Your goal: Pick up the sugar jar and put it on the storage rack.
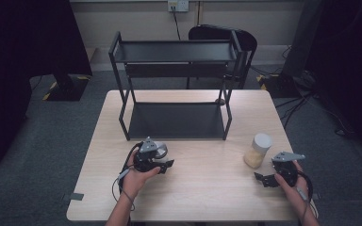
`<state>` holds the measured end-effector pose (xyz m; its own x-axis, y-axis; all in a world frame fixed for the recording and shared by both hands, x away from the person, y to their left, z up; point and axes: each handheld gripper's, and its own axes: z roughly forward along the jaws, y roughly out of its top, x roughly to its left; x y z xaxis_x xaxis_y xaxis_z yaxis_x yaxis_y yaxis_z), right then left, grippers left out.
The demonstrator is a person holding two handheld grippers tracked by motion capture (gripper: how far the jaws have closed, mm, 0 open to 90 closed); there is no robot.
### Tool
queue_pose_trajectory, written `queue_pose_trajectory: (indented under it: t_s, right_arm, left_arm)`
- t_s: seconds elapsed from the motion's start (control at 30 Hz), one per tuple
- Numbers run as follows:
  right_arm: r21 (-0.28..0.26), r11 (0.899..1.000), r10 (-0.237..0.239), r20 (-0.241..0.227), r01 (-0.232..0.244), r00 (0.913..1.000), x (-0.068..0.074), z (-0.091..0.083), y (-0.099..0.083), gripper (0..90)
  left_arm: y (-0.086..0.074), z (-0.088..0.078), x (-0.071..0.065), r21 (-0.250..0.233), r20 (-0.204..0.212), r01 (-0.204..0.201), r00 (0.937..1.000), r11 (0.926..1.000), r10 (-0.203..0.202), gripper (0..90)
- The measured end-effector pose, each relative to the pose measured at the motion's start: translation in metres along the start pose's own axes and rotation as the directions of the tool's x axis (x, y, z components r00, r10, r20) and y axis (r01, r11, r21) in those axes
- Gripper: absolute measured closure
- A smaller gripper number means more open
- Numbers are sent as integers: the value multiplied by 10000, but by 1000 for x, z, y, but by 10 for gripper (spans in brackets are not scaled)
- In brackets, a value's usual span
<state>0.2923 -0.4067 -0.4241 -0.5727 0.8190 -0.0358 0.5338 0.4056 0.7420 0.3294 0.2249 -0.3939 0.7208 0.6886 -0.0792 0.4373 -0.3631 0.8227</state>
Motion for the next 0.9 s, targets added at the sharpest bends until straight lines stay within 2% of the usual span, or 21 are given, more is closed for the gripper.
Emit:
queue_pose_trajectory:
  t_s: [0.43, 0.6, 0.9]
  right_arm:
    - [1, 10000, 1, 0, -1, 10000, 0, 0, 0, 0]
    - [0, 10000, -1, 1, 1, 10000, 0, 0, 0, 0]
    - [0, 10000, 1, 0, -1, 10000, 0, 0, 0, 0]
  left_arm:
    - [25, 5, 14, -31, -120, 190, 9997, 9998, -191, 295]
    - [35, 4, 22, -123, -80, 302, 9995, 9995, -303, 295]
    - [58, -2, 33, -214, -337, 295, 9990, 9993, -302, 296]
